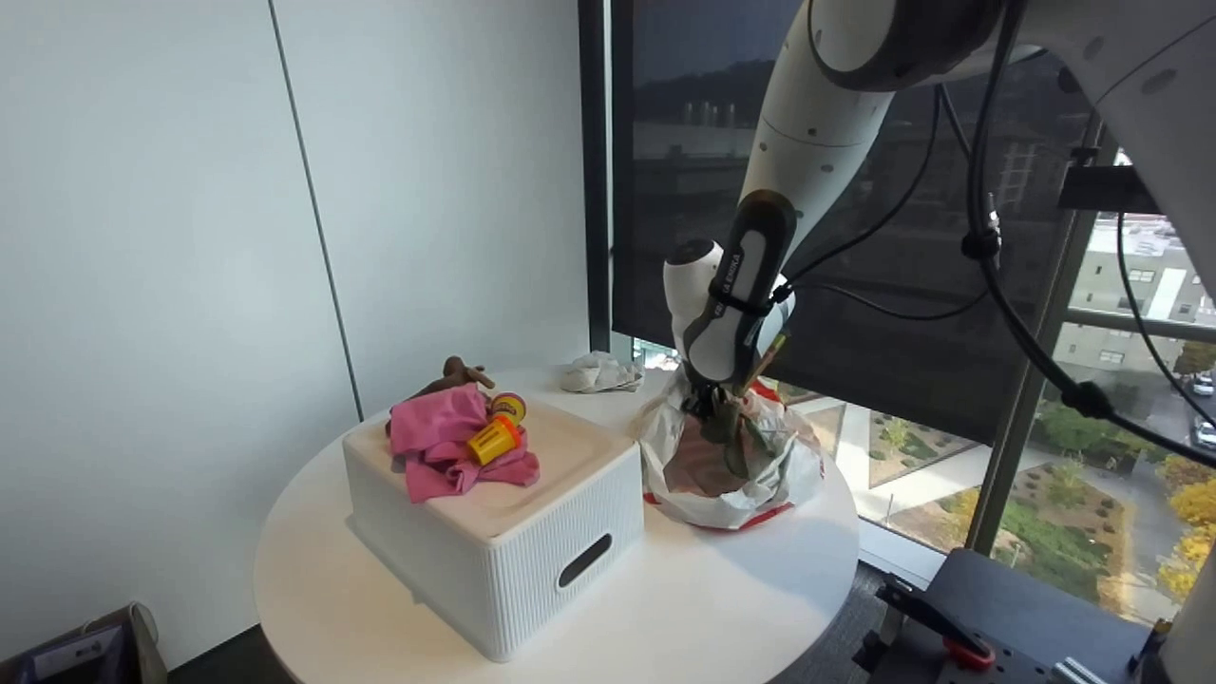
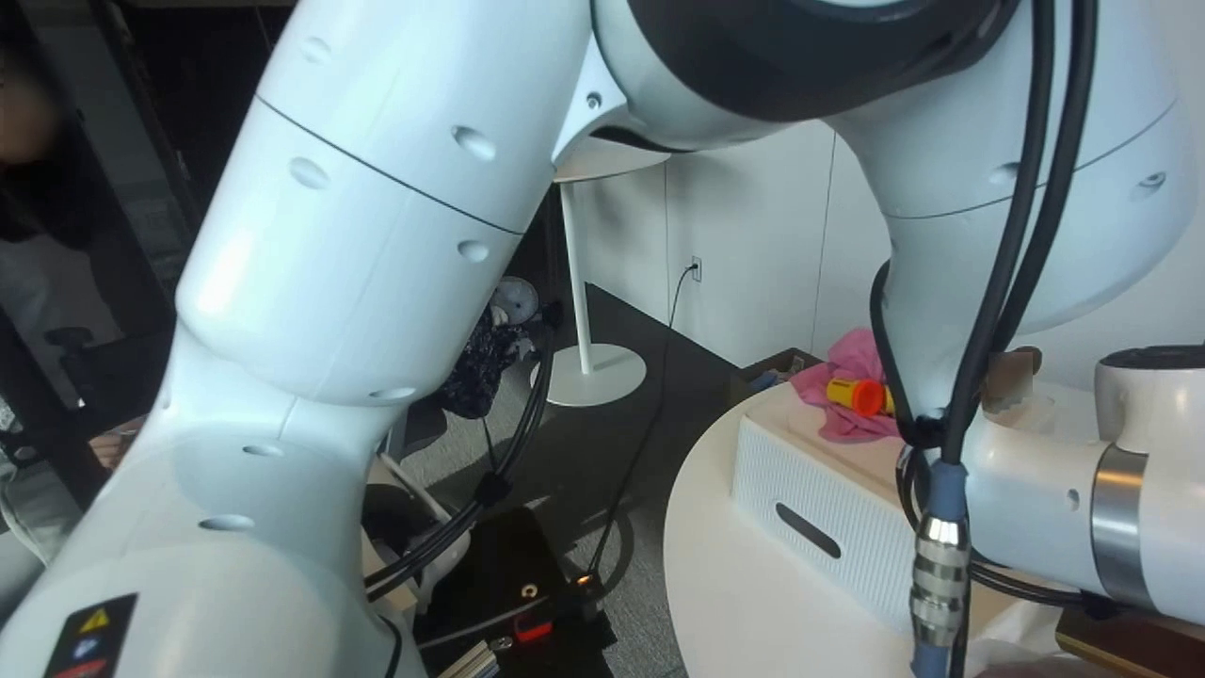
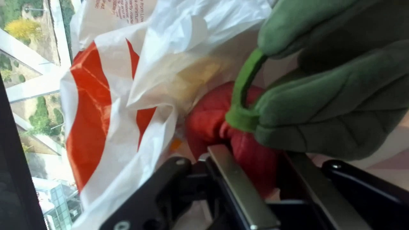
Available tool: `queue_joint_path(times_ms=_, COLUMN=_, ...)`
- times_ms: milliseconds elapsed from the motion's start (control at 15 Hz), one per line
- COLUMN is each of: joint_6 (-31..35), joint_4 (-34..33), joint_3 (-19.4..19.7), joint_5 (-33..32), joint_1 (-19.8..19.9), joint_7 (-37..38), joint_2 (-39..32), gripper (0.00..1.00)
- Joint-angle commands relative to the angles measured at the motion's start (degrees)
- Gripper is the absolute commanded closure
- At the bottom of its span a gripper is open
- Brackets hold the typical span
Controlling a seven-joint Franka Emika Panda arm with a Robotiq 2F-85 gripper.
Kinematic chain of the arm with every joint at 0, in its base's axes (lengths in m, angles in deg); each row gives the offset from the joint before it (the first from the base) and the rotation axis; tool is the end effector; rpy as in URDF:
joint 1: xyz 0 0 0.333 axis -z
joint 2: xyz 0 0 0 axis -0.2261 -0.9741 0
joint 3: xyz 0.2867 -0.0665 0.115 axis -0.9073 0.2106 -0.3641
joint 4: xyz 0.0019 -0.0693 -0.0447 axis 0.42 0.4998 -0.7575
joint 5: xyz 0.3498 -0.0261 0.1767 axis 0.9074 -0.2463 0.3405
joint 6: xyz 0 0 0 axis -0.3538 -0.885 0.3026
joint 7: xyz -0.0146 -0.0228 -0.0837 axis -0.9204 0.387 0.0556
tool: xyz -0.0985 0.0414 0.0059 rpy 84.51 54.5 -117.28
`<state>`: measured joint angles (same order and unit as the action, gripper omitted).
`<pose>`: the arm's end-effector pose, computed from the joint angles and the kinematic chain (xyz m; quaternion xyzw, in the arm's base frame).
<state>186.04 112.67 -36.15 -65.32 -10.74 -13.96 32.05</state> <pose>0.5834 -0.1879 0.1584 0.9752 0.0717 0.0500 0.2034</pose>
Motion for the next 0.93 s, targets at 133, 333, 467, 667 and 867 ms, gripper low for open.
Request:
queue_joint_path(times_ms=133, joint_6=8.5, joint_4=2.5, joint_3=-1.2, joint_5=6.8, joint_1=-0.8, joint_7=0.0, joint_2=1.9, gripper=0.27)
queue_joint_path(times_ms=333, joint_6=4.1, joint_4=4.9, joint_3=0.2, joint_5=6.6, joint_1=-4.3, joint_7=-2.0, joint_2=6.6, gripper=0.03)
queue_joint_path(times_ms=467, joint_6=-5.6, joint_4=6.9, joint_3=1.8, joint_5=4.5, joint_1=-7.8, joint_7=-2.2, joint_2=11.8, gripper=0.00)
queue_joint_path(times_ms=667, joint_6=-20.1, joint_4=10.5, joint_3=-3.1, joint_5=7.4, joint_1=-7.9, joint_7=-9.6, joint_2=21.0, gripper=0.00)
queue_joint_path(times_ms=867, joint_6=-23.1, joint_4=13.8, joint_3=-11.3, joint_5=10.0, joint_1=-6.0, joint_7=-15.2, joint_2=29.1, gripper=0.00)
